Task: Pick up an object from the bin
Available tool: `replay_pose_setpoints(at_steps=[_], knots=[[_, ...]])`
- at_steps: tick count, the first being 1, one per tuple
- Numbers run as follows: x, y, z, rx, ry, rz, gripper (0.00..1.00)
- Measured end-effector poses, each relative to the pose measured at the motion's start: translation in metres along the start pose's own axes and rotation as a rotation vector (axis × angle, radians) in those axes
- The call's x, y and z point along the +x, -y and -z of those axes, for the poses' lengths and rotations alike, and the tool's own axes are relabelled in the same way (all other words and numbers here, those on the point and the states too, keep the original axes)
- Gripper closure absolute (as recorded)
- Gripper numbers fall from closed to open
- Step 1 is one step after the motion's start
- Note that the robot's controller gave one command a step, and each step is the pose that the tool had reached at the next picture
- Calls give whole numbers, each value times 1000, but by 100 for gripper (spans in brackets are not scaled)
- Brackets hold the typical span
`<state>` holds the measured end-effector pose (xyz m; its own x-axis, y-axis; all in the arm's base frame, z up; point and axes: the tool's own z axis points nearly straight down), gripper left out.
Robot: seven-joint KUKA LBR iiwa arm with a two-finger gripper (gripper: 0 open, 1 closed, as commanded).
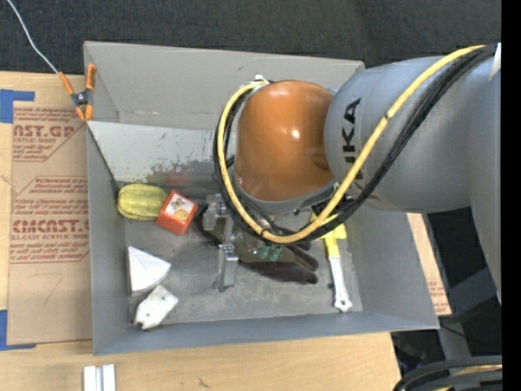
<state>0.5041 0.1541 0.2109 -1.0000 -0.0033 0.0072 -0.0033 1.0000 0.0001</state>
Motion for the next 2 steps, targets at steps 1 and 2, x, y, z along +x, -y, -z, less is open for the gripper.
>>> replay_pose_setpoints(at_steps=[1,2], knots=[[-2,1,5,-1,8,-3,0],[-29,53,-99,-2,6,-158,0]])
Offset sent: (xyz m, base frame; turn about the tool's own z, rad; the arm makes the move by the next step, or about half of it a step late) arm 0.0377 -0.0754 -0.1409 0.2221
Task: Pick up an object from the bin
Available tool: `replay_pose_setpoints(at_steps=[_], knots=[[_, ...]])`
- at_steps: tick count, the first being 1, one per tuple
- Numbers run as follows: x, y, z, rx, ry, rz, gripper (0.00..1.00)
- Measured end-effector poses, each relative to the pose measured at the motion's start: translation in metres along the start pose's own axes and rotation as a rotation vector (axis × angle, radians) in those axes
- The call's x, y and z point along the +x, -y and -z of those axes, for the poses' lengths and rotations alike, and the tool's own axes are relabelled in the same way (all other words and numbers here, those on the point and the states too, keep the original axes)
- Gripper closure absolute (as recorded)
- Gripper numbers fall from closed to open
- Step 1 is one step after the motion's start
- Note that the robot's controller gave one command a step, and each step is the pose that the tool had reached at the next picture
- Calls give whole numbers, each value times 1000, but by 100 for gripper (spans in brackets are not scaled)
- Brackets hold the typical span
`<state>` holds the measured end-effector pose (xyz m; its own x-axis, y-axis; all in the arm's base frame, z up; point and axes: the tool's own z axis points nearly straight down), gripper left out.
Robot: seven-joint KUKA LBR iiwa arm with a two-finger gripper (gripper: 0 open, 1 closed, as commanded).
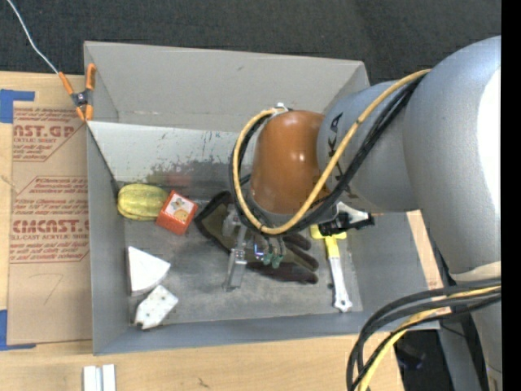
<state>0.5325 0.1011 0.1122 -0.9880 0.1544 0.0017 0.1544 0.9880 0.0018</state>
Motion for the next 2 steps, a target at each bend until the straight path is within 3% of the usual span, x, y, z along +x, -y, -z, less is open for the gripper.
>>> replay_pose_setpoints(at_steps=[1,2], knots=[[10,45,-42,0,3,58,0],[-12,31,-42,-2,0,-287,0]])
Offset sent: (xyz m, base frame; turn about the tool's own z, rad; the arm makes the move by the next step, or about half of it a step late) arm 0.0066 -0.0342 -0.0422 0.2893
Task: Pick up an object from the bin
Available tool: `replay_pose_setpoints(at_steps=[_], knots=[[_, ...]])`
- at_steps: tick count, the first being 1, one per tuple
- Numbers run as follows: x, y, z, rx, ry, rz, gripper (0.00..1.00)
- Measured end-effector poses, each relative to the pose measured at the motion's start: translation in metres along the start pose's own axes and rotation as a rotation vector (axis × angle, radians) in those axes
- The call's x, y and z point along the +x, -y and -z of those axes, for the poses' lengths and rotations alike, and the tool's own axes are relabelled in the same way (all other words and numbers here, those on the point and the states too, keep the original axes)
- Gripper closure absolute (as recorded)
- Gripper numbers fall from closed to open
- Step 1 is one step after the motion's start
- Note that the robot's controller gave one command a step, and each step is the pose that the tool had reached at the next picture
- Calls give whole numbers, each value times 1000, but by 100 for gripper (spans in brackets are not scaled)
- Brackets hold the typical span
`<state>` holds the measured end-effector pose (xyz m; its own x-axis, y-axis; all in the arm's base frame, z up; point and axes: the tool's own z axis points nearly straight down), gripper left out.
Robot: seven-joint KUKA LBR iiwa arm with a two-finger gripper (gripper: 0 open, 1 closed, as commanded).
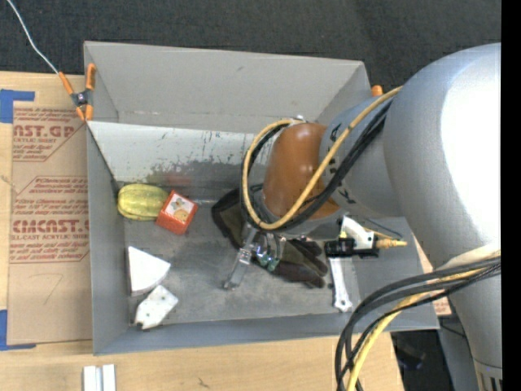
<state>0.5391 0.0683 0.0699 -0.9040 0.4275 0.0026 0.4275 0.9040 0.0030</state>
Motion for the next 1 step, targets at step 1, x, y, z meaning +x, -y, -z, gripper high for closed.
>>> replay_pose_setpoints(at_steps=[1], knots=[[18,19,0,0,5,345,0]])
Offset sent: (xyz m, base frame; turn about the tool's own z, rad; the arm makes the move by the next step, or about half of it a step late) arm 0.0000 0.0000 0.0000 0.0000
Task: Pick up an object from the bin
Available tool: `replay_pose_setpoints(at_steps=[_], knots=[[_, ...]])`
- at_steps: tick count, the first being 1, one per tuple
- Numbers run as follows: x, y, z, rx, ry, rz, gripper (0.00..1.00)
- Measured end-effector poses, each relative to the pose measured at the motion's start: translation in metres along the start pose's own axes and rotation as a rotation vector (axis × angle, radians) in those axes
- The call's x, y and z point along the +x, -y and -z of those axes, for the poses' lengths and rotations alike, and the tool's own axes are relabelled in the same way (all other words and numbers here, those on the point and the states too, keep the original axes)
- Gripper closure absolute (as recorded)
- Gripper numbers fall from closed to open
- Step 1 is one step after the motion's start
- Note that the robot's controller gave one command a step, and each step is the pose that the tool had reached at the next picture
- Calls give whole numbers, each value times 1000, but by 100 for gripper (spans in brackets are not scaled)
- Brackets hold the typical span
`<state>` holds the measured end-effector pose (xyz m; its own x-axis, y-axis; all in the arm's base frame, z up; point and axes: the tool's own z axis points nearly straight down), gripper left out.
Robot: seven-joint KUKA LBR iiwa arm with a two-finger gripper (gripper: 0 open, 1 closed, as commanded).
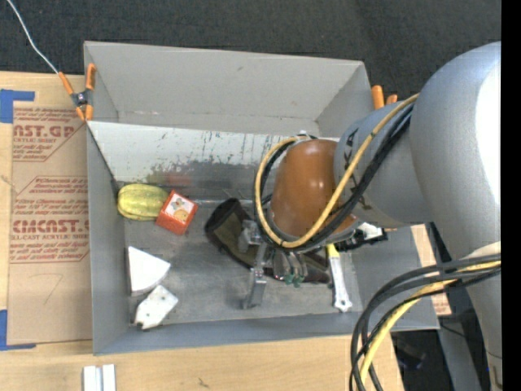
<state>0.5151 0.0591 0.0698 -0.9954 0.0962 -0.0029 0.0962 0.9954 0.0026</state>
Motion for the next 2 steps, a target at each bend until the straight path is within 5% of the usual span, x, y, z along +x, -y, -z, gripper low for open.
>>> replay_pose_setpoints(at_steps=[1,2], knots=[[-23,-12,1,-1,-4,-345,100],[-23,-12,1,-1,-3,-345,100]])
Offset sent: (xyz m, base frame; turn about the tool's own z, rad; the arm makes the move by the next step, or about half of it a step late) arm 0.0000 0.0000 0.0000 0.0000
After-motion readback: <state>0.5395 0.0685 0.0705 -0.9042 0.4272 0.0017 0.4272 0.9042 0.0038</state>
